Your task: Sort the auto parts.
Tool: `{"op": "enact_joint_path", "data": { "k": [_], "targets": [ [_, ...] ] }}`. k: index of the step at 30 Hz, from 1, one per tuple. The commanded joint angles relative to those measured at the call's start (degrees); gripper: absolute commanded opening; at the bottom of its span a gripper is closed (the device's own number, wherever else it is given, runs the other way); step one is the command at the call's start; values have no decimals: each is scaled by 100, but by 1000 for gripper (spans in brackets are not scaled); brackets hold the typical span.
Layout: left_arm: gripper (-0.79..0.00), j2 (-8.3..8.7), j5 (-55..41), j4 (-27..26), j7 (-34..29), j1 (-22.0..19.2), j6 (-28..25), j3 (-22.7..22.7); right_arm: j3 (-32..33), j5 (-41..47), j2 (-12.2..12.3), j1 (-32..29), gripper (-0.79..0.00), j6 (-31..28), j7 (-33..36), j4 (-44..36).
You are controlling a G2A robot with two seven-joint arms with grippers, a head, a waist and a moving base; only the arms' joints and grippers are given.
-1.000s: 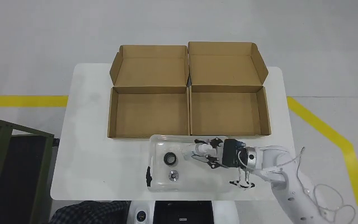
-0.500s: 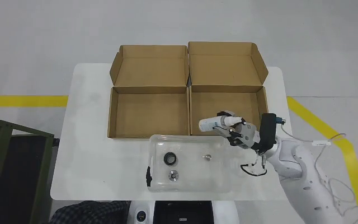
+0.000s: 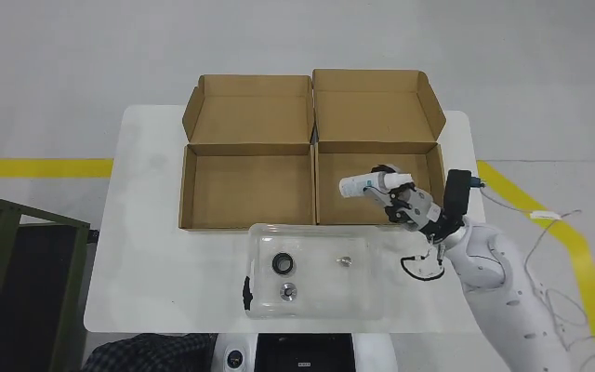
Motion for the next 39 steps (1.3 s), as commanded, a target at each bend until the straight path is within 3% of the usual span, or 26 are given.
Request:
{"op": "enact_joint_path", "data": {
  "k": [1, 20, 35, 37, 39],
  "targets": [
    [0, 0, 0, 0, 0, 0, 0, 0, -20, -229, -8, 26, -785, 151, 40, -33],
    [0, 0, 0, 0, 0, 0, 0, 0, -873, -1746, -213, 1154, -785, 1704, 794, 716],
    [0, 0, 0, 0, 0, 0, 0, 0, -1655, -2389, -414, 1748, -782, 2103, 1229, 1302],
    [0, 0, 0, 0, 0, 0, 0, 0, -1715, -2392, -439, 1821, -739, 2105, 1265, 1401],
    [0, 0, 0, 0, 0, 0, 0, 0, -1767, -2348, -463, 1889, -643, 2077, 1292, 1506]
  ]
}}
